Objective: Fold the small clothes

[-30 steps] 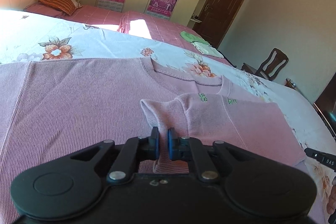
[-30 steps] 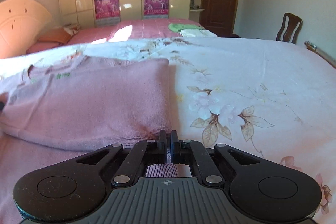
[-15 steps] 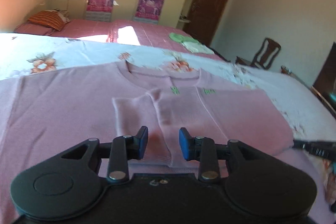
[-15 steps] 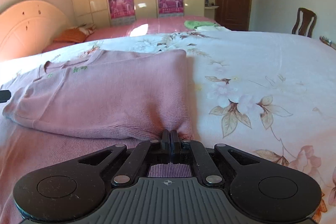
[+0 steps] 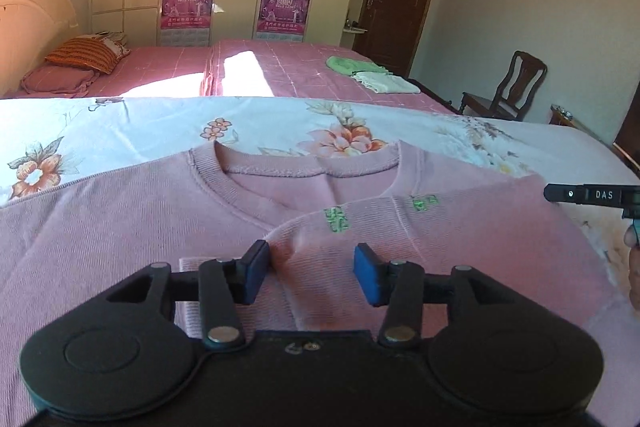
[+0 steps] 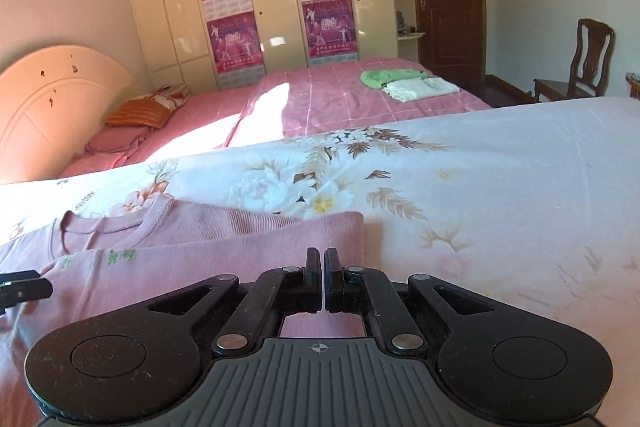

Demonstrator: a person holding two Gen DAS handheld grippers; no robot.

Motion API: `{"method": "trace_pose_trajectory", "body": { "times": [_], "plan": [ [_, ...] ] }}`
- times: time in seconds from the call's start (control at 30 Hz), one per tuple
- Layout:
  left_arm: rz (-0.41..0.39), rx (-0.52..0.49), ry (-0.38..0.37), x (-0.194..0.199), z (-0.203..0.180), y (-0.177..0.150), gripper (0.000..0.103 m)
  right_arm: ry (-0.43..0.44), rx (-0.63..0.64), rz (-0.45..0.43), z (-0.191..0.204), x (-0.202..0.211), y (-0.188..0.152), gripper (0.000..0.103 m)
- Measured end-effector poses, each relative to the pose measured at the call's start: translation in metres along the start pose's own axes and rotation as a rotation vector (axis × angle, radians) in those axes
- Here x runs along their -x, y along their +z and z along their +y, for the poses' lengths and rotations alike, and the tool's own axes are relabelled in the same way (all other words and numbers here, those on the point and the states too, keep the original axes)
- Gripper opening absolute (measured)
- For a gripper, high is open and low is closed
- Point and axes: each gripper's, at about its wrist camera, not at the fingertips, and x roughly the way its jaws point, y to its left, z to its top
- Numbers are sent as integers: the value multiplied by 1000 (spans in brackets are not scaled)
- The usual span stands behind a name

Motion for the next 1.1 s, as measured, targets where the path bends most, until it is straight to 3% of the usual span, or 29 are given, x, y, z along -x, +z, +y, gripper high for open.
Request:
{"method": "trace_pose_trajectory", "body": {
  "times": [0.03,0.13,0.2,0.3,0.43,0.5,0.53,0.67,0.73,0.77,0.8,0.9,0.97,1.0,1.03,1.1],
  "plan": [
    [-5,-6,15,-1,5,-1,43,-49,17,50,-5,-16,1,2],
    [5,10,67,7,16,0,45,-98,-117,72,-38,-22,13,0],
    [-30,27,60,23,12,0,48,-35,-118,7,-41,5,12,0],
    [-75,6,-7,44,-24,-5,57,53,-87,-28,-24,50,-5,0],
    [-87,-66,-108,52,-85,-28,62,122,-57,1,8,91,-50,0],
    [-29,-100,-99,40,-101,-43,63,93,7,64,24,93,-75,0],
    [24,-97,-75,33,-101,-48,60,67,25,70,28,92,-85,0],
    [-40,-74,-38,58,-85,-50,64,45,40,3,34,113,-77,0],
    [-10,-53,1,55,-70,-53,71,33,37,-33,31,117,-77,0],
    [26,-40,-5,50,-64,-55,74,16,36,9,28,108,-80,0],
    [8,-28,-29,51,-58,-57,73,6,36,83,26,94,-85,0],
    [0,-22,-19,63,-57,-49,67,-13,74,79,32,96,-80,0],
    [-22,-41,20,70,-54,-50,77,-1,41,-5,33,112,-78,0],
    [14,-35,39,66,-49,-52,77,-9,45,2,34,110,-80,0],
    [54,-30,51,60,-43,-55,77,-23,55,74,36,99,-82,0],
    [37,-38,46,69,-36,-59,74,-49,93,113,42,90,-87,0]
  ]
}}
